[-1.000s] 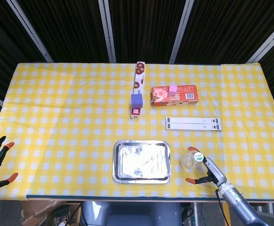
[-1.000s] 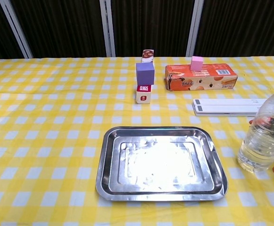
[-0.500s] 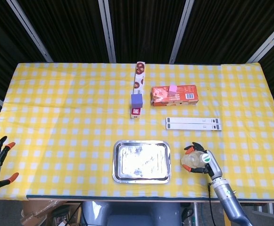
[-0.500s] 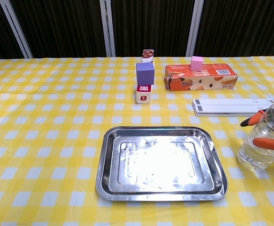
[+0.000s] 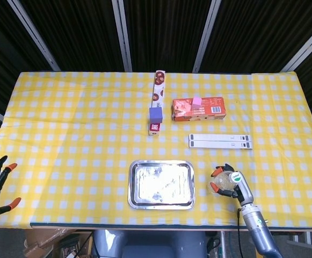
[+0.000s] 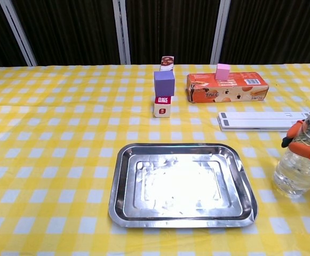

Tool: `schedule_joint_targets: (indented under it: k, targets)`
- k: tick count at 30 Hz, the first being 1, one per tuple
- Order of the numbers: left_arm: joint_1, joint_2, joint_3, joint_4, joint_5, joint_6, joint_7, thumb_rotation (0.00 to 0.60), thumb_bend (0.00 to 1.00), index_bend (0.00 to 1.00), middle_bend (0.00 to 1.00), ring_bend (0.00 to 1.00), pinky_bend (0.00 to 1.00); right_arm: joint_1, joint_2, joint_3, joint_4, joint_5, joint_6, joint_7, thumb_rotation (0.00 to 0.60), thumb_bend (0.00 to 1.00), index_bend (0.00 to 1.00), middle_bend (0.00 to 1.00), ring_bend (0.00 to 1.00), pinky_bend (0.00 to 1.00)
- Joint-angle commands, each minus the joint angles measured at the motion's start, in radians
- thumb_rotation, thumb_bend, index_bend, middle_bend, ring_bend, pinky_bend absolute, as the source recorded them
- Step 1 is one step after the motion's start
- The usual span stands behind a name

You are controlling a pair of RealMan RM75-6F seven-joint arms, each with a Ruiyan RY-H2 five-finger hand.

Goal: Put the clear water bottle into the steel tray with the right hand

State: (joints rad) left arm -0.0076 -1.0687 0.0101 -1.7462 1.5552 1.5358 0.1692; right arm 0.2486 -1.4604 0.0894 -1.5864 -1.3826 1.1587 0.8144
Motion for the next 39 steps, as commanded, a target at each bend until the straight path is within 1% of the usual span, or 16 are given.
schedule_joint_targets:
  k: [1, 5, 9, 17, 22, 25, 28, 30, 34, 35, 37, 39]
  targets:
    - [0.0, 0.001, 0.001, 0.001, 0.002, 0.001, -0.003, 0.6, 0.2, 0.16, 0.0, 0.0, 0.0, -0.001, 0.026, 0.007, -0.067, -0.022, 0.024, -0.033, 0.6, 0.47, 0.77, 0.55, 0.24, 0.0]
    - [0.0, 0.002, 0.001, 0.001, 0.004, 0.002, -0.008, 0.6, 0.2, 0.16, 0.0, 0.0, 0.0, 0.007, 0.053, 0.023, -0.169, -0.02, 0.036, -0.119, 0.6, 0.47, 0.77, 0.55, 0.24, 0.0]
    - [0.001, 0.005, 0.001, 0.001, 0.004, 0.003, -0.014, 0.6, 0.2, 0.16, 0.0, 0.0, 0.0, 0.019, 0.061, 0.043, -0.232, 0.004, 0.034, -0.188, 0.6, 0.47, 0.77, 0.55, 0.24, 0.0]
    - [0.001, 0.01, 0.0, 0.003, 0.003, 0.005, -0.029, 0.6, 0.2, 0.16, 0.0, 0.0, 0.0, 0.035, 0.053, 0.052, -0.286, 0.053, 0.009, -0.259, 0.6, 0.47, 0.77, 0.55, 0.24, 0.0]
    - [0.001, 0.011, 0.0, 0.004, 0.002, 0.005, -0.033, 0.6, 0.2, 0.16, 0.0, 0.0, 0.0, 0.04, 0.046, 0.054, -0.3, 0.068, 0.005, -0.289, 0.6, 0.47, 0.77, 0.55, 0.24, 0.0]
    - [0.001, 0.011, 0.0, 0.004, 0.0, 0.003, -0.032, 0.6, 0.2, 0.16, 0.0, 0.0, 0.0, 0.044, 0.047, 0.061, -0.303, 0.065, 0.015, -0.332, 0.6, 0.48, 0.77, 0.55, 0.24, 0.0]
    - [0.001, 0.01, -0.002, 0.003, -0.004, 0.002, -0.028, 0.6, 0.2, 0.16, 0.0, 0.0, 0.0, 0.051, 0.057, 0.077, -0.331, 0.069, 0.025, -0.369, 0.6, 0.51, 0.78, 0.56, 0.24, 0.0]
    - [0.002, 0.01, -0.003, 0.002, -0.004, 0.005, -0.028, 0.6, 0.2, 0.16, 0.0, 0.0, 0.0, 0.055, 0.078, 0.093, -0.365, 0.075, 0.028, -0.385, 0.6, 0.55, 0.8, 0.58, 0.25, 0.0]
    - [0.003, 0.012, -0.003, 0.002, -0.002, 0.009, -0.033, 0.6, 0.2, 0.16, 0.0, 0.0, 0.0, 0.059, 0.124, 0.133, -0.436, 0.089, 0.052, -0.428, 0.6, 0.74, 0.84, 0.62, 0.27, 0.0]
    - [0.004, 0.013, -0.002, 0.002, -0.001, 0.011, -0.036, 0.6, 0.2, 0.16, 0.0, 0.0, 0.0, 0.059, 0.147, 0.15, -0.471, 0.1, 0.063, -0.446, 0.6, 0.77, 0.84, 0.62, 0.27, 0.0]
    - [0.005, 0.014, -0.002, 0.002, 0.001, 0.013, -0.04, 0.6, 0.2, 0.16, 0.0, 0.0, 0.0, 0.058, 0.204, 0.189, -0.55, 0.112, 0.085, -0.474, 0.6, 0.78, 0.84, 0.62, 0.27, 0.0]
    - [0.005, 0.014, -0.002, 0.002, 0.001, 0.013, -0.04, 0.6, 0.2, 0.16, 0.0, 0.0, 0.0, 0.057, 0.233, 0.198, -0.589, 0.131, 0.086, -0.491, 0.6, 0.79, 0.84, 0.62, 0.27, 0.0]
